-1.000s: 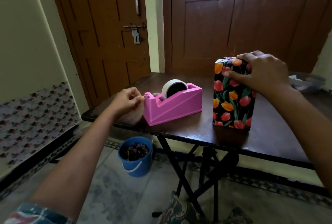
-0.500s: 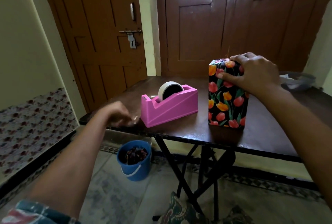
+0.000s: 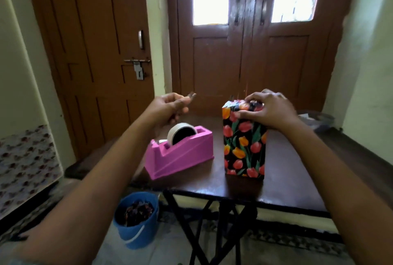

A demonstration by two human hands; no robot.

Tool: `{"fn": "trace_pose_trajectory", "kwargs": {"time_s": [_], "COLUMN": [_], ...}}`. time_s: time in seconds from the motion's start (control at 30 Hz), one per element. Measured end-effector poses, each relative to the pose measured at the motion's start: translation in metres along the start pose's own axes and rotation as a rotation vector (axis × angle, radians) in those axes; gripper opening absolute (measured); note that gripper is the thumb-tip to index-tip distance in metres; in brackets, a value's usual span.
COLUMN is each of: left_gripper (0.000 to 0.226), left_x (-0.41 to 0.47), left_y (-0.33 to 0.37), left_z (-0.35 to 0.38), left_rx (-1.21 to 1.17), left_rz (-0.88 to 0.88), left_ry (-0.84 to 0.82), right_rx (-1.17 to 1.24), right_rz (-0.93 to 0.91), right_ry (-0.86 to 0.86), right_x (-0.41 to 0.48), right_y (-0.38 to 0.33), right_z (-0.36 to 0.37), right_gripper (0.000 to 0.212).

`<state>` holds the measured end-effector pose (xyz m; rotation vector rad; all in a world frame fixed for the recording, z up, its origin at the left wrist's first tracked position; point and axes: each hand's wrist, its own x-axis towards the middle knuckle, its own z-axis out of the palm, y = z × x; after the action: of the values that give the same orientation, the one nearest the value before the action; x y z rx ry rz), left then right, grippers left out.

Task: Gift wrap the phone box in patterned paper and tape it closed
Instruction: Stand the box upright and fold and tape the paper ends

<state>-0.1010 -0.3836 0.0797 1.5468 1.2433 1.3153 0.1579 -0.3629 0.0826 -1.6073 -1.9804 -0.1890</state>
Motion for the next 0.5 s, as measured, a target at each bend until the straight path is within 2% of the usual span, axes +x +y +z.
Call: {"fn": "trace_pose_trajectory", "kwargs": {"time_s": [0.13,0.27,0.5], "left_gripper": [0.017,0.021,0.025], "left_x": [0.038,0.064,0.088], "left_y": [0.035,0.050,0.054], "left_z": [0.056,0.096,0.110], "left_rx": [0.015,0.148,0.441], "left_rz": [0.128,0.099,0.060], "left_ry": [-0.109,-0.273,-0.408], "right_rx": [0.329,0.606,0.723], "right_rz": [0.035,0.081,0.114], "right_ry": [-0.156,-0.228,-0.200], "right_x": [0.008,0.005,0.006], "right_y": [0.015,0.024,0.034], "right_z": [-0.016,-0.007,0.001], "right_gripper": [0.052,0.057,0.076]}}
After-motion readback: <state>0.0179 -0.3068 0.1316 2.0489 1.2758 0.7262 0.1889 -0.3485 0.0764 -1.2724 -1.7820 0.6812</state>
